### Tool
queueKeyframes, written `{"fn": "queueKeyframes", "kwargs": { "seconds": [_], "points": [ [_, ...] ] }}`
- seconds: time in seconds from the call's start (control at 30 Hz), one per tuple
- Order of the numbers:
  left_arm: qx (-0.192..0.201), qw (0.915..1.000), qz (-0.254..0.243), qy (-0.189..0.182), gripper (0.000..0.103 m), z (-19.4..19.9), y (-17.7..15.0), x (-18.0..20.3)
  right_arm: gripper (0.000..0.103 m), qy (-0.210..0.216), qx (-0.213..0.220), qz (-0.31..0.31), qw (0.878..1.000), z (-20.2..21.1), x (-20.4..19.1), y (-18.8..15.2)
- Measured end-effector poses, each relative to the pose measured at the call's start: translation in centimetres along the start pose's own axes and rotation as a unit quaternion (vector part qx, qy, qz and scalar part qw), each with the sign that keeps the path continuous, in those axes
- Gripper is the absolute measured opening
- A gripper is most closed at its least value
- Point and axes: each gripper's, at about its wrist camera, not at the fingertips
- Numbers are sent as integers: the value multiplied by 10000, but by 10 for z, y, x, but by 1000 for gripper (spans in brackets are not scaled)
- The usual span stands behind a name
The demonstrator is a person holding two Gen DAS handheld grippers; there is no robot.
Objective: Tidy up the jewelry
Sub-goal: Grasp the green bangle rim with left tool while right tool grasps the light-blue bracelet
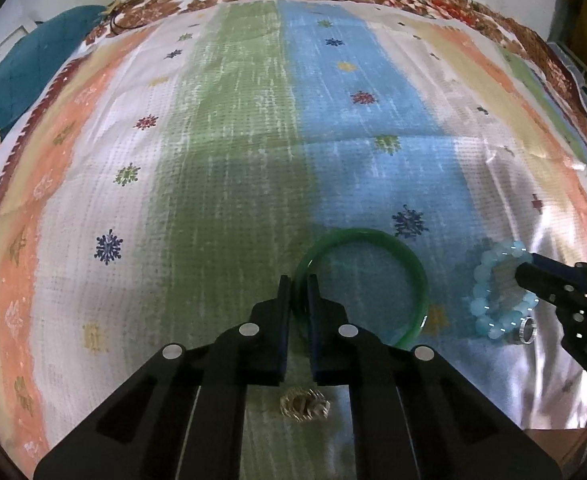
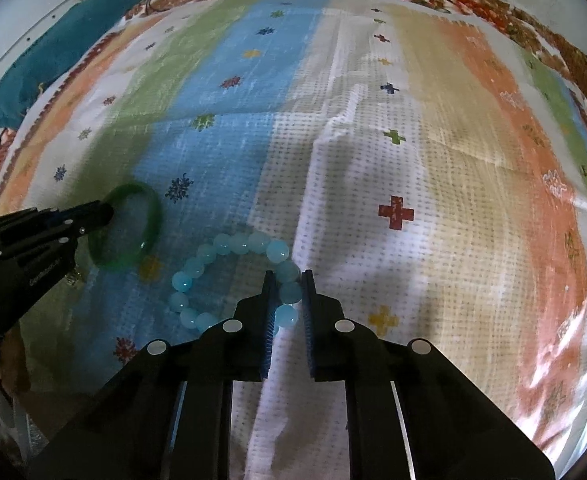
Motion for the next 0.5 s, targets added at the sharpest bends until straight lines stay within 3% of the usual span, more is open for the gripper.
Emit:
{"fn": "queueKeyframes", "kwargs": {
  "seconds": [0.17, 0.3, 0.5],
  "points": [
    [159, 9998, -26, -137, 7, 24, 2, 3, 12, -44, 167, 100, 9998, 15, -3, 0],
    [207, 9997, -30, -112, 8, 37, 0, 4, 12, -210, 299, 222, 9991, 26, -7, 0],
    [363, 9991, -219, 12, 8, 60, -4, 12, 12, -92, 454, 200, 9987, 45, -11, -2]
  ]
}}
Point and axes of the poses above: each gripper's, at about its wrist camera, not at the fingertips, and z roughly against the way its jaws point, x to its right, y to its top, and after that the axes turned 1 degree about y, right-handed
